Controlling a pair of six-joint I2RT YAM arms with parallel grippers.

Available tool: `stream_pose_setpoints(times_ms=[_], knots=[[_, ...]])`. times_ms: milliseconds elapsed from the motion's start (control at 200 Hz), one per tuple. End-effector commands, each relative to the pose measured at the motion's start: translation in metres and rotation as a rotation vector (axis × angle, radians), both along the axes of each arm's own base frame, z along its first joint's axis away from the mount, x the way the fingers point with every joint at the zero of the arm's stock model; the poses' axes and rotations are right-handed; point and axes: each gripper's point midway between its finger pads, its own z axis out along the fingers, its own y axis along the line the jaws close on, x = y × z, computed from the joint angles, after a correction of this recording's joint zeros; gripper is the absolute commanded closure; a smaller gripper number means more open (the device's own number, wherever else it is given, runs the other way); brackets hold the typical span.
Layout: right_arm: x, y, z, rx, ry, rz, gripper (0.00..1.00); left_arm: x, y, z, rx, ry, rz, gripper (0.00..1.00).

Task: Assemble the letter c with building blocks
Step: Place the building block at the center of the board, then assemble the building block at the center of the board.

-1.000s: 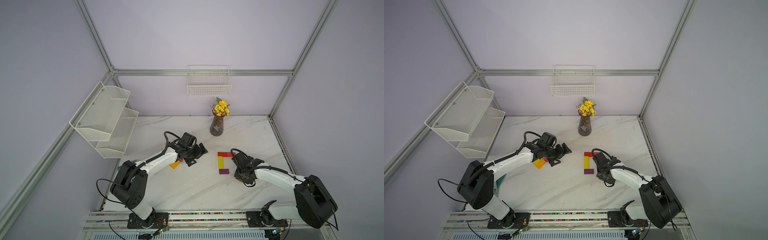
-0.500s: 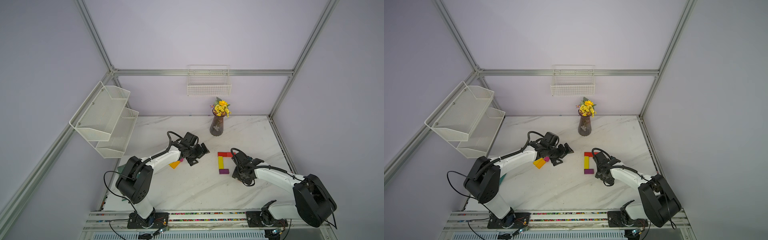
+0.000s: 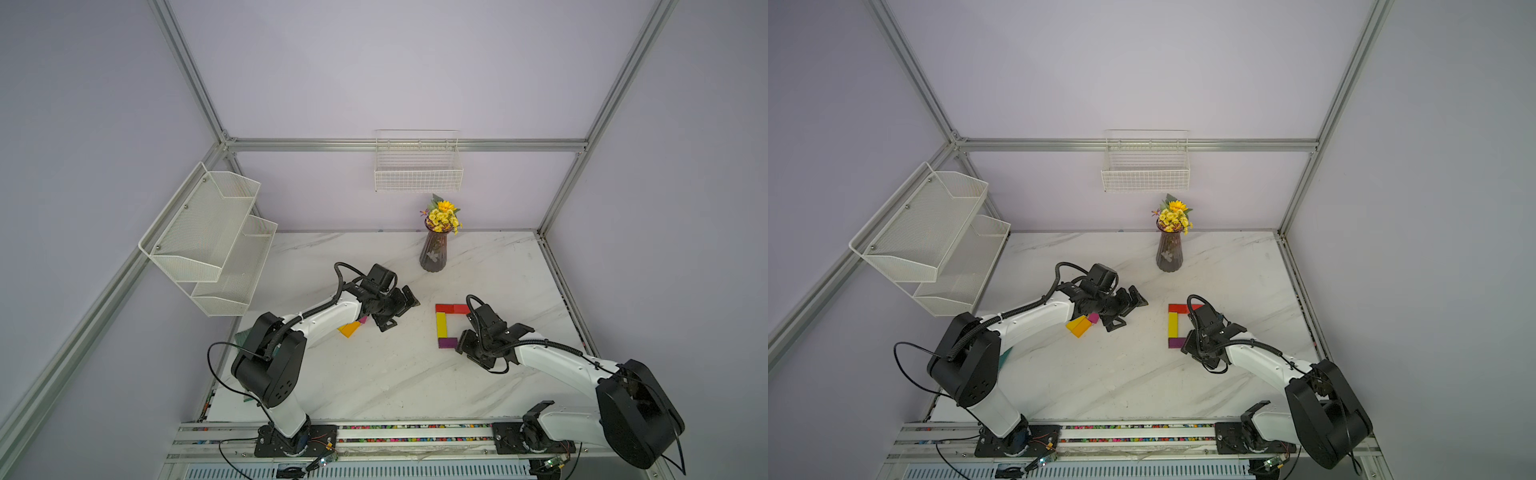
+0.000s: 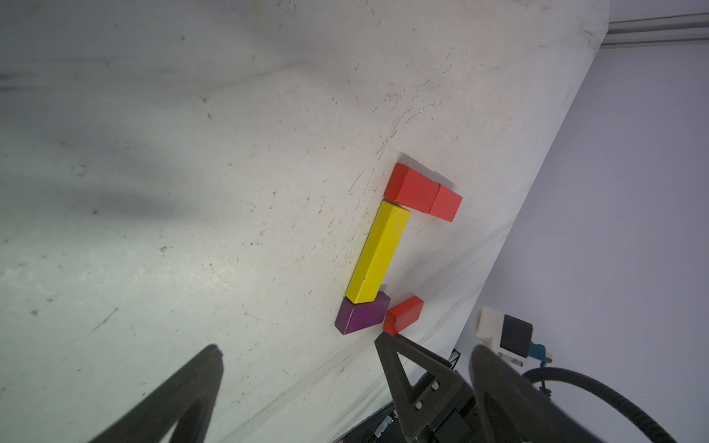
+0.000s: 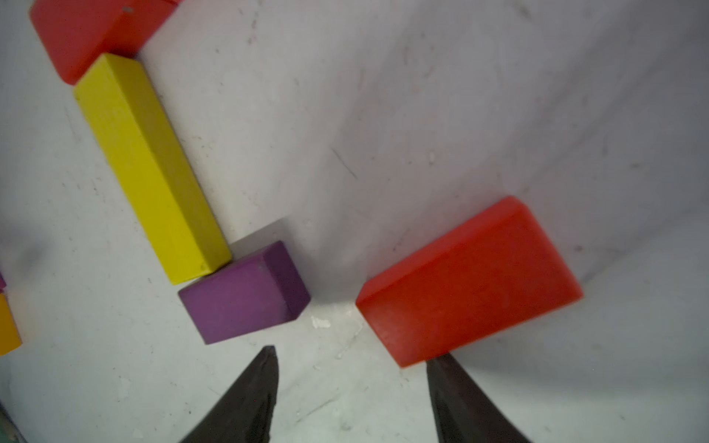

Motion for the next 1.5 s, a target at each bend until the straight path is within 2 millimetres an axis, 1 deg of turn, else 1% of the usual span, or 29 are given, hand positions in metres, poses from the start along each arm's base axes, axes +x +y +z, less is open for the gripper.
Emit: stream_pose_setpoints(times_ms=[0,45,65,120,170,205,305,415,495,565,700,810,840,1260,1375,1495], knots=[[0.020,0.014,0.026,0.061,-0.090,0.027,0.37,0.000,-0.005,0.014,-0.033,-0.032,-0.016,0.00],[0.024,0.014,0.036,0.064,-0.125,0.031,0.37,0.000,-0.005,0.015,-0.034,-0.032,-0.017,0.00],[0.021,0.011,0.038,0.052,-0.117,0.034,0.37,0.000,-0.006,0.016,-0.034,-0.034,-0.018,0.00],[0.022,0.008,0.048,0.029,-0.138,0.043,0.37,0.001,-0.005,0.017,-0.035,-0.040,-0.020,0.00],[0.022,0.003,0.053,-0.008,-0.149,0.058,0.37,0.001,-0.006,0.019,-0.034,-0.044,-0.025,0.00],[0.023,-0.001,0.055,-0.037,-0.152,0.074,0.34,0.001,-0.006,0.020,-0.034,-0.048,-0.030,0.00],[0.020,-0.019,0.052,-0.170,-0.127,0.108,0.27,0.003,-0.008,0.025,-0.033,-0.066,-0.051,0.00],[0.018,-0.034,0.046,-0.280,-0.097,0.133,0.20,0.004,-0.008,0.031,-0.022,-0.090,-0.076,0.00],[0.016,-0.038,0.038,-0.320,-0.061,0.157,0.15,0.004,-0.007,0.033,-0.012,-0.097,-0.086,0.00],[0.014,-0.039,0.029,-0.338,-0.026,0.170,0.14,0.003,-0.007,0.033,-0.009,-0.096,-0.088,0.00],[0.009,-0.043,0.016,-0.361,0.011,0.182,0.14,0.003,-0.006,0.032,-0.008,-0.092,-0.085,0.00],[0.010,-0.044,0.014,-0.371,0.009,0.191,0.14,0.003,-0.006,0.032,-0.008,-0.092,-0.085,0.00],[0.008,-0.046,0.007,-0.384,0.035,0.198,0.14,0.003,-0.006,0.032,-0.008,-0.092,-0.085,0.00],[0.007,-0.048,-0.011,-0.394,0.076,0.207,0.19,0.003,-0.006,0.030,-0.009,-0.089,-0.083,0.00],[0.009,-0.049,-0.016,-0.386,0.084,0.207,0.22,0.003,-0.006,0.030,-0.009,-0.089,-0.083,0.00],[0.012,-0.047,-0.020,-0.380,0.093,0.223,0.28,0.003,-0.007,0.029,-0.009,-0.087,-0.083,0.00]])
